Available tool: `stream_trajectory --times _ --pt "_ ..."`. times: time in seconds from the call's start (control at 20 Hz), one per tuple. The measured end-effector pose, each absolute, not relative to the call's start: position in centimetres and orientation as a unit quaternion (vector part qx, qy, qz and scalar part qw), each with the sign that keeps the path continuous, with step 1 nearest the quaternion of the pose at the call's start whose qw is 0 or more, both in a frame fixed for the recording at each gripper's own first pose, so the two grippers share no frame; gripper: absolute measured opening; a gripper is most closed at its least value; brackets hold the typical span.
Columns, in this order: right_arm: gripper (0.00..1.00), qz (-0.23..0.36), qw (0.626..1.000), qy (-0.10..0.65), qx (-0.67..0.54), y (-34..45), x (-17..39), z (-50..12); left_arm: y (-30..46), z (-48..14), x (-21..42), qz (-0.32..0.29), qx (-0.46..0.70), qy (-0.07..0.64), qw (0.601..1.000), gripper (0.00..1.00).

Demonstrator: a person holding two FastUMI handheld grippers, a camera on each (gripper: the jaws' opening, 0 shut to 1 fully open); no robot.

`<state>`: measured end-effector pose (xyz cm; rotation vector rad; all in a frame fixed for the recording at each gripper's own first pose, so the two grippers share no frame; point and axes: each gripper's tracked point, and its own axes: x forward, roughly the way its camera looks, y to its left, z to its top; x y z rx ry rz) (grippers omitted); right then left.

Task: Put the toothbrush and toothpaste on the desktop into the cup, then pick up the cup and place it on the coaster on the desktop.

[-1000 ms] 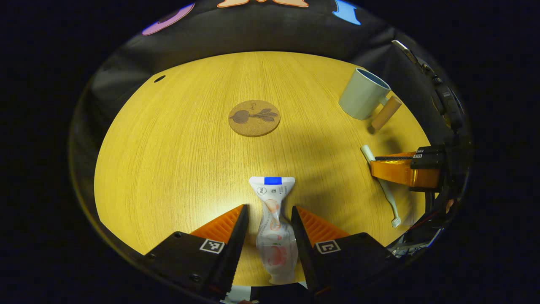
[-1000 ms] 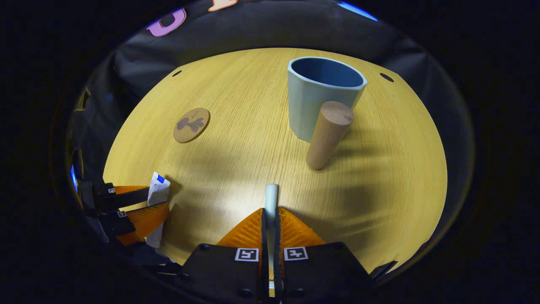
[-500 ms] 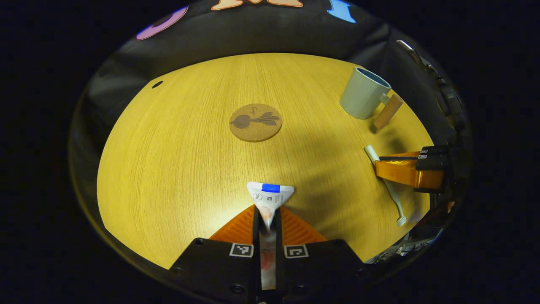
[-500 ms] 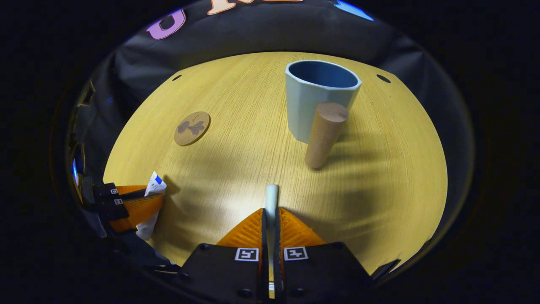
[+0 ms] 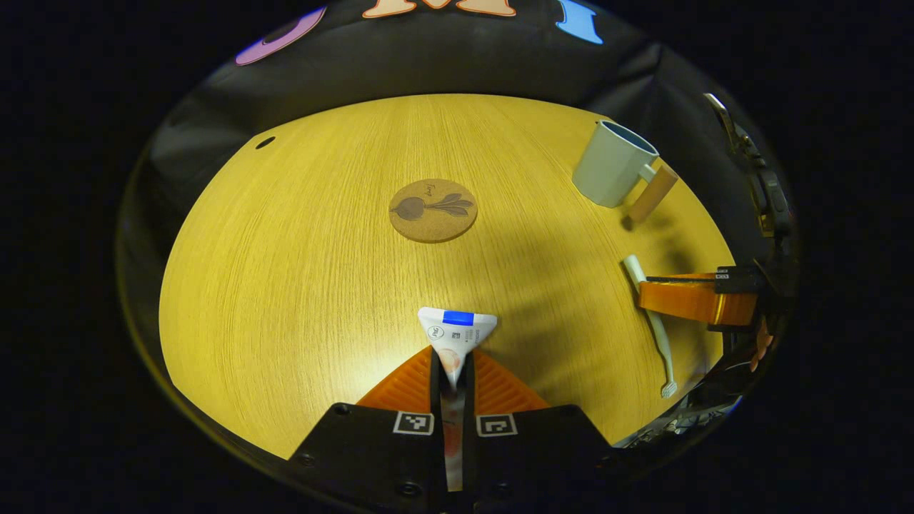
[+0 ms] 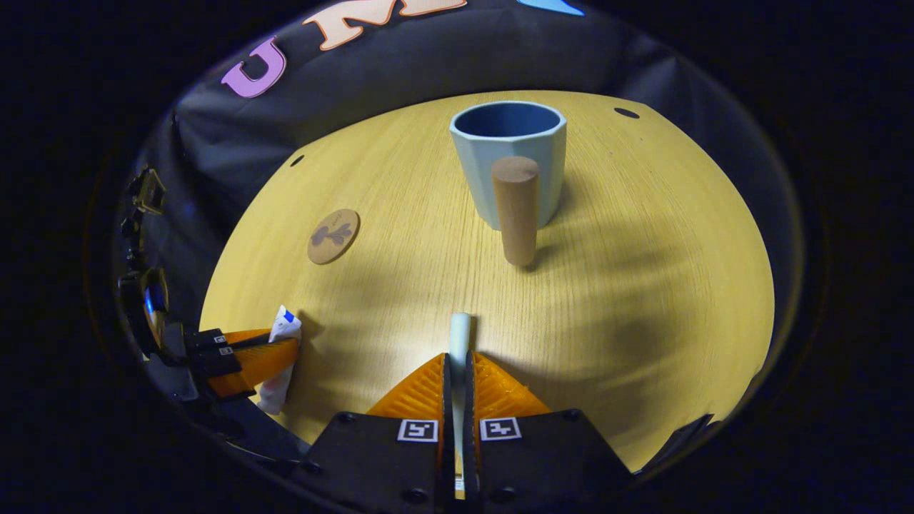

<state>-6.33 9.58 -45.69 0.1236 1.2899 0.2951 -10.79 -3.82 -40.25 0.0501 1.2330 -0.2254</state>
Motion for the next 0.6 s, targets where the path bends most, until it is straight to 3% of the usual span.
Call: stream_trajectory --times 0.3,0.6 --pt "0.07 0.144 0.809 0.562 0.097 10.0 -4.5 -42.4 -3.9 -39.9 -10.6 -0.112 0.035 0.576 0.809 0.07" --pt "0.07 0.152 0.856 0.476 0.129 10.2 -0.3 -36.6 -3.9 -39.9 -10.5 -0.115 0.030 0.574 0.810 0.07"
